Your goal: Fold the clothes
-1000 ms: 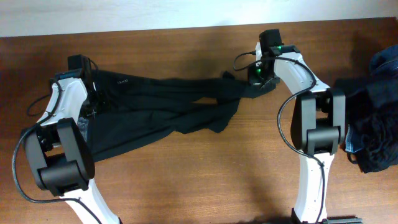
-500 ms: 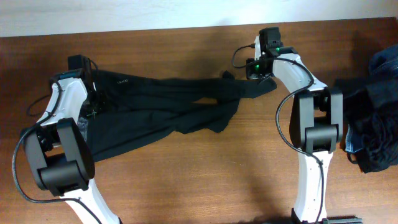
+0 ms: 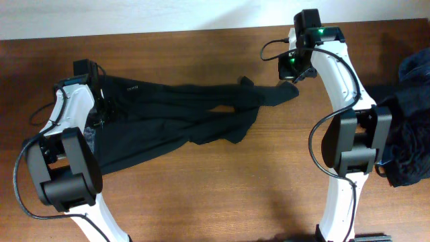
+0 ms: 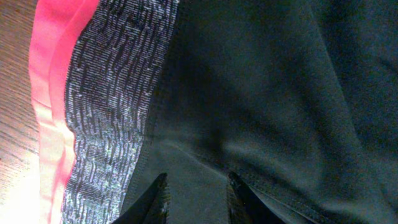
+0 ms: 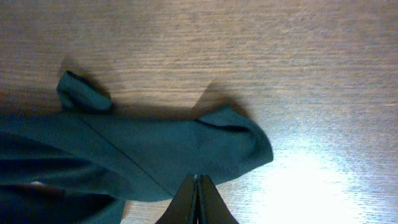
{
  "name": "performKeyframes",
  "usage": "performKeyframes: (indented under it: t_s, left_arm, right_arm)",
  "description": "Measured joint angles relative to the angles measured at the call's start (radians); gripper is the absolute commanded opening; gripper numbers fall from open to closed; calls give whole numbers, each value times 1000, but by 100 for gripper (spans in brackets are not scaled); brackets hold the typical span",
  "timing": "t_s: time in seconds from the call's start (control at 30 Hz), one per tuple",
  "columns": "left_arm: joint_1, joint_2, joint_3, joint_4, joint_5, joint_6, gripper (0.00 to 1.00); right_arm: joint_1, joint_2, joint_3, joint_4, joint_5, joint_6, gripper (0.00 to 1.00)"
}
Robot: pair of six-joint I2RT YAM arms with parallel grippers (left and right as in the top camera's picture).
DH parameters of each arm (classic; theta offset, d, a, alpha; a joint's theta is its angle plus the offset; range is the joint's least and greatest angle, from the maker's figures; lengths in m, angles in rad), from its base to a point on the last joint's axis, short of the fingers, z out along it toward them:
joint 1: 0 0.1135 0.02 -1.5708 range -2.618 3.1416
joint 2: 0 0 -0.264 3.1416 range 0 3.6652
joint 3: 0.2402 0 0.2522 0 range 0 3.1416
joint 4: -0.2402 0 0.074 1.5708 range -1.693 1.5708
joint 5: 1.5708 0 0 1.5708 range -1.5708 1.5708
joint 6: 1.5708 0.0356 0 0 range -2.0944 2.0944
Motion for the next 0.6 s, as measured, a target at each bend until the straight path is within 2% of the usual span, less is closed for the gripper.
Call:
performKeyframes:
  t_s: [0.6]
  left_arm:
    - [0, 0, 0, -14, 0, 0, 30]
  right_arm:
    - [0, 54, -98, -16, -85, 0, 4]
